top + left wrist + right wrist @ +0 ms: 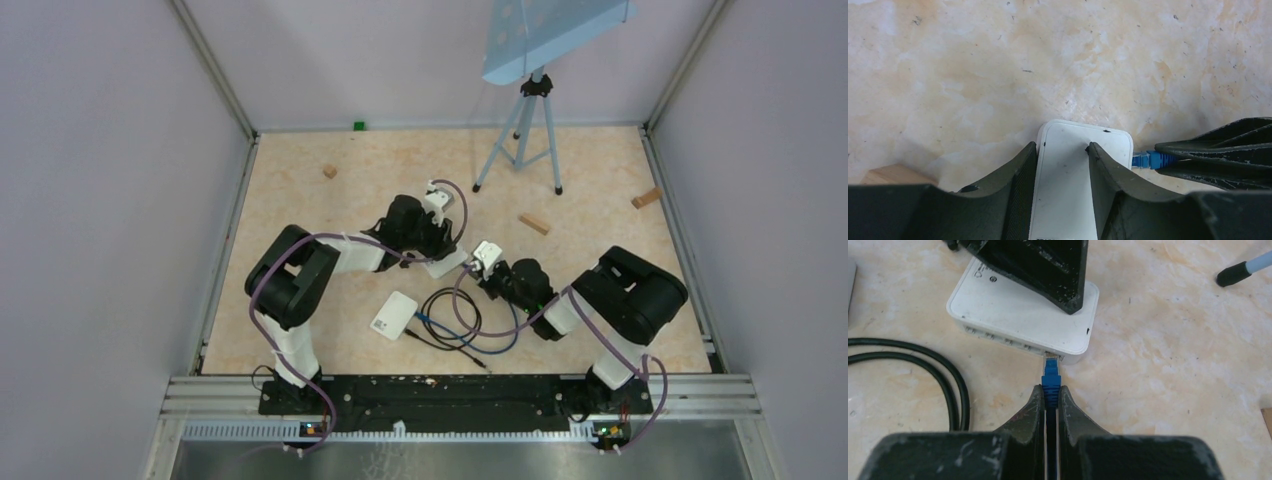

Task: Insert the plug into the switch port
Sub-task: Insert the connector into the switch port.

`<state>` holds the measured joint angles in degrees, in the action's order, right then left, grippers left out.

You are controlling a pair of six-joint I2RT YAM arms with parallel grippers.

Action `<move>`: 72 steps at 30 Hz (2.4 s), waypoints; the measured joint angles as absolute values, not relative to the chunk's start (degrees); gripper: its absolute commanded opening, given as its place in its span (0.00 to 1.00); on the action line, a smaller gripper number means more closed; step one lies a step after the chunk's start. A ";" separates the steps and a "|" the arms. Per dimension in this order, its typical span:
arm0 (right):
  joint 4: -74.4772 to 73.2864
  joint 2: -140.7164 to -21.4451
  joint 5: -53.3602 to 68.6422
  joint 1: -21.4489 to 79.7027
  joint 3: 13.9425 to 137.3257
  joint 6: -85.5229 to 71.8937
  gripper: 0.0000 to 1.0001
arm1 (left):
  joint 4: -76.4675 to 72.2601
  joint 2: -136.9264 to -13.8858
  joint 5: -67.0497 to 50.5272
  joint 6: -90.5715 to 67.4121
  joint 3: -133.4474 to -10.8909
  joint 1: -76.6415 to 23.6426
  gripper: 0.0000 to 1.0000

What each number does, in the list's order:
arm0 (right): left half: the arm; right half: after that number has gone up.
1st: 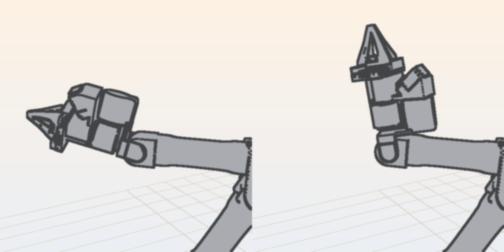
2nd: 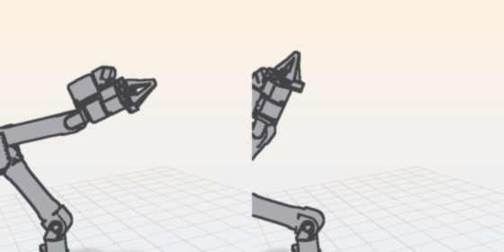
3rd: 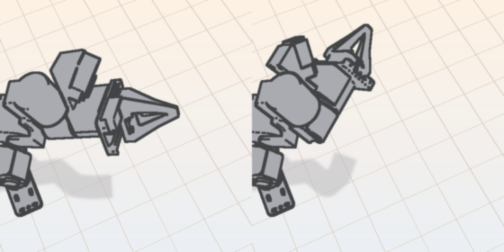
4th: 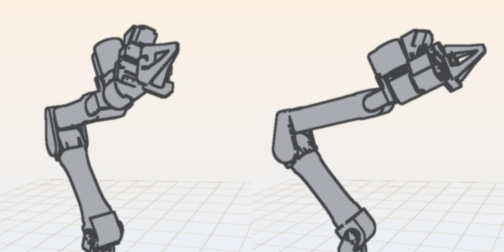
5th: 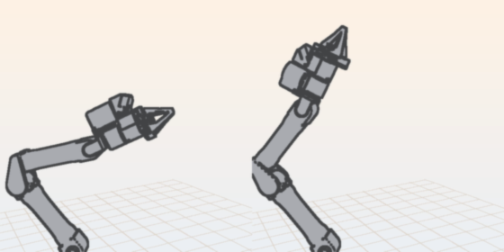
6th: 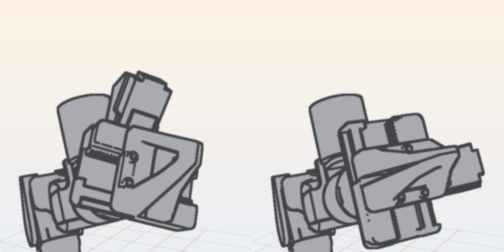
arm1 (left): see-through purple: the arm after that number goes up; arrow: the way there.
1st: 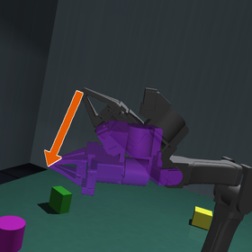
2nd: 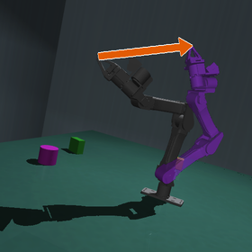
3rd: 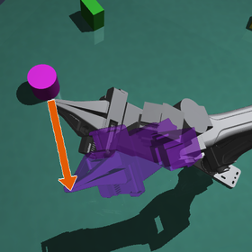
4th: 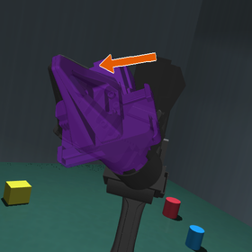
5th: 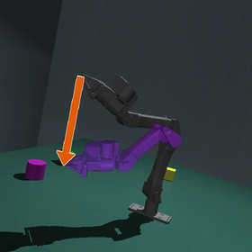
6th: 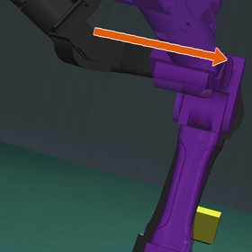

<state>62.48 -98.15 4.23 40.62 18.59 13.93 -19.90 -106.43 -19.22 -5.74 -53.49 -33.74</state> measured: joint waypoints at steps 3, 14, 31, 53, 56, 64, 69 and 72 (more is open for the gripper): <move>65.34 -98.87 4.80 41.01 17.23 14.17 0.00 | -19.70 -106.43 -19.75 -5.63 -53.49 -33.93 0.47; 69.19 -99.92 1.54 42.54 15.75 14.33 0.00 | -19.11 -106.39 -20.93 -8.36 -53.30 -33.15 0.60; 73.71 -99.81 1.54 46.15 12.84 13.30 0.00 | -17.89 -102.98 -23.40 -12.80 -49.08 -27.75 0.65; 64.86 -99.94 -1.50 46.35 17.19 12.25 0.00 | -17.85 -103.02 -27.38 -13.63 -48.64 -27.81 0.60; 63.92 -99.98 -1.65 46.35 18.02 11.79 0.00 | -17.85 -103.02 -27.44 -13.63 -48.53 -27.88 0.59; 64.23 -100.90 -2.11 46.35 18.87 10.74 0.00 | -17.87 -103.02 -27.31 -13.41 -48.51 -28.29 0.58; 64.71 -100.95 -2.26 46.35 18.85 9.80 0.00 | -17.91 -103.02 -27.14 -13.32 -48.40 -28.29 0.57; 65.17 -100.95 -2.33 46.35 18.83 9.39 0.00 | -17.91 -103.02 -26.94 -13.17 -48.38 -28.29 0.57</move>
